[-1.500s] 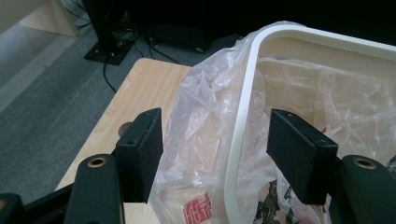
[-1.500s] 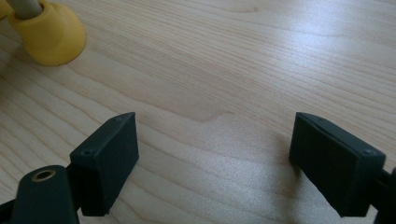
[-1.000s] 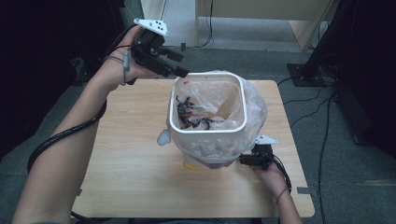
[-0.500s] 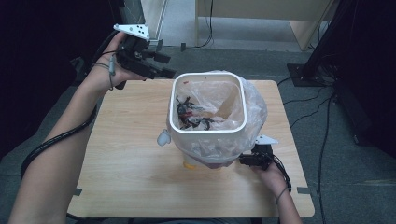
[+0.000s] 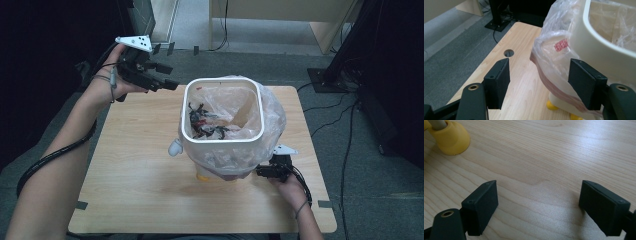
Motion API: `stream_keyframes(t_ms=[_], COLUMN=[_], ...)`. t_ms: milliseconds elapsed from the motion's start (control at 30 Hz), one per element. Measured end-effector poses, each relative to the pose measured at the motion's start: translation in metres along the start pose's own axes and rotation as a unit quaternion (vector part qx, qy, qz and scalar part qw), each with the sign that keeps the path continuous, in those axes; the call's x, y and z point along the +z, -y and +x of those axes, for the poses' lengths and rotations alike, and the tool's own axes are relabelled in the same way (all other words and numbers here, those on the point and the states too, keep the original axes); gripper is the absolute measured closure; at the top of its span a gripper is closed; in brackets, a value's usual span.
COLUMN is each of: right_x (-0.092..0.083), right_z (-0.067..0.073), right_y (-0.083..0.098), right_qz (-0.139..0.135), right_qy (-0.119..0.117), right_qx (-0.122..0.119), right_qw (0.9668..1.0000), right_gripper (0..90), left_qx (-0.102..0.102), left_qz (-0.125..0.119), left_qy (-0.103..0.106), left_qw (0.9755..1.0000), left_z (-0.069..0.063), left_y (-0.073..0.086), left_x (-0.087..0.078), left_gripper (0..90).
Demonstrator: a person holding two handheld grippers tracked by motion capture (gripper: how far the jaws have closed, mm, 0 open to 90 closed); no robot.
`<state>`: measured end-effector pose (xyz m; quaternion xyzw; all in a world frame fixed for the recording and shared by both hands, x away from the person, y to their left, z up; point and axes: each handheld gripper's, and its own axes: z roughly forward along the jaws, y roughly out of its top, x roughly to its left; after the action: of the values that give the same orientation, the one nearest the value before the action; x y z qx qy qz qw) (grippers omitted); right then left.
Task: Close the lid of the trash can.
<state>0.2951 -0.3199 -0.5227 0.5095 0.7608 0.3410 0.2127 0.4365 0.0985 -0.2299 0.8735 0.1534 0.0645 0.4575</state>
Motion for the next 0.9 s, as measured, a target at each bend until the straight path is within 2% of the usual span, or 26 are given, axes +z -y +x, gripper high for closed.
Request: stream_keyframes(t_ms=[267, 400, 900], right_x=[0.0, 0.0, 0.0], right_z=[0.0, 0.0, 0.0], right_y=[0.0, 0.0, 0.0], right_qz=[0.0, 0.0, 0.0], right_qy=[0.0, 0.0, 0.0], right_qx=[0.0, 0.0, 0.0], right_qw=[1.0, 1.0, 1.0], right_gripper=[15.3, 15.3, 15.3], left_qx=[-0.002, 0.003, -0.028], left_qz=[-0.001, 0.001, -0.001], left_qy=[-0.007, -0.015, -0.023], left_qw=[1.0, 0.9999, 0.9993], left_z=[0.004, 0.006, 0.009], left_y=[0.022, 0.033, 0.077], left_x=[0.006, 0.009, 0.026], left_gripper=[33.0, 30.8, 28.9])
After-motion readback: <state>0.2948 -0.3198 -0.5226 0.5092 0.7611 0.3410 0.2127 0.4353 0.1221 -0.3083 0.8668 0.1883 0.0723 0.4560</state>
